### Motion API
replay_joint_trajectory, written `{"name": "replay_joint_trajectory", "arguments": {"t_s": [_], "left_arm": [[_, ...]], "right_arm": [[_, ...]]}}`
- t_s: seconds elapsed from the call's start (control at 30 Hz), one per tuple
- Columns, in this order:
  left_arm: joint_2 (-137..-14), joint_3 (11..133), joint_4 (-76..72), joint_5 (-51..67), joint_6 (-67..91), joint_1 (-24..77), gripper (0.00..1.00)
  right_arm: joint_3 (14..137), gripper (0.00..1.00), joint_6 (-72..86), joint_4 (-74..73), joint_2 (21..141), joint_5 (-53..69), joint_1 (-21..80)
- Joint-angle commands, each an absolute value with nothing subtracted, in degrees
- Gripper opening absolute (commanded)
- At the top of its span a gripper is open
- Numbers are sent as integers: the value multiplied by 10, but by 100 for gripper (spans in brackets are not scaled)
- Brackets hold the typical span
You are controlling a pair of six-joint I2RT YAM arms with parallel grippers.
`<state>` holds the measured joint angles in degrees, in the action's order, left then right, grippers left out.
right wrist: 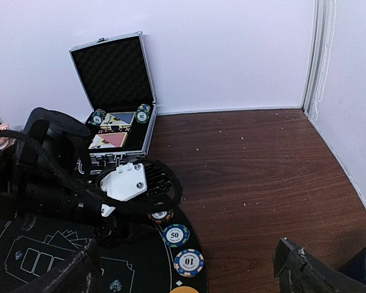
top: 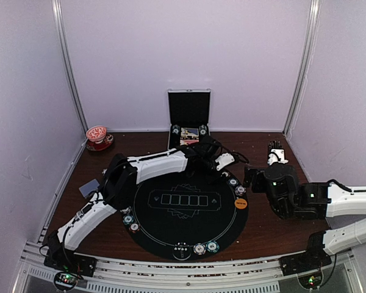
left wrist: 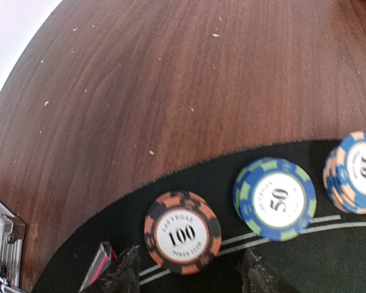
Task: Distribute texas hold em gaming equipment
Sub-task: Place the poker chips pile at the big blind area.
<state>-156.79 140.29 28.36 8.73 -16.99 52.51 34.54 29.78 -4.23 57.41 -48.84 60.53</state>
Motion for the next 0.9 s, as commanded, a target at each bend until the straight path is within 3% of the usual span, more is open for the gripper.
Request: {"name": "replay_joint_trajectory", "arguments": {"t_s": [0.0,0.23,0.4,0.57,0.87], "left_arm": [[-1502,1357,278,83,-177,530,63],[-1400,1277,290,61,-177,531,84],[-1276,1134,275,-5,-196,512,97],[-1188,1060,304,-21,-190,439,98],[-1142,982,373,-17,-187,275,98]], "right_arm": [[338,100,293,-37,566,-490,608],[338,100,291,-38,560,-490,608],[337,100,289,-35,565,-487,608],[345,100,284,-33,590,-483,609],[353,100,279,-33,621,-477,608]]}}
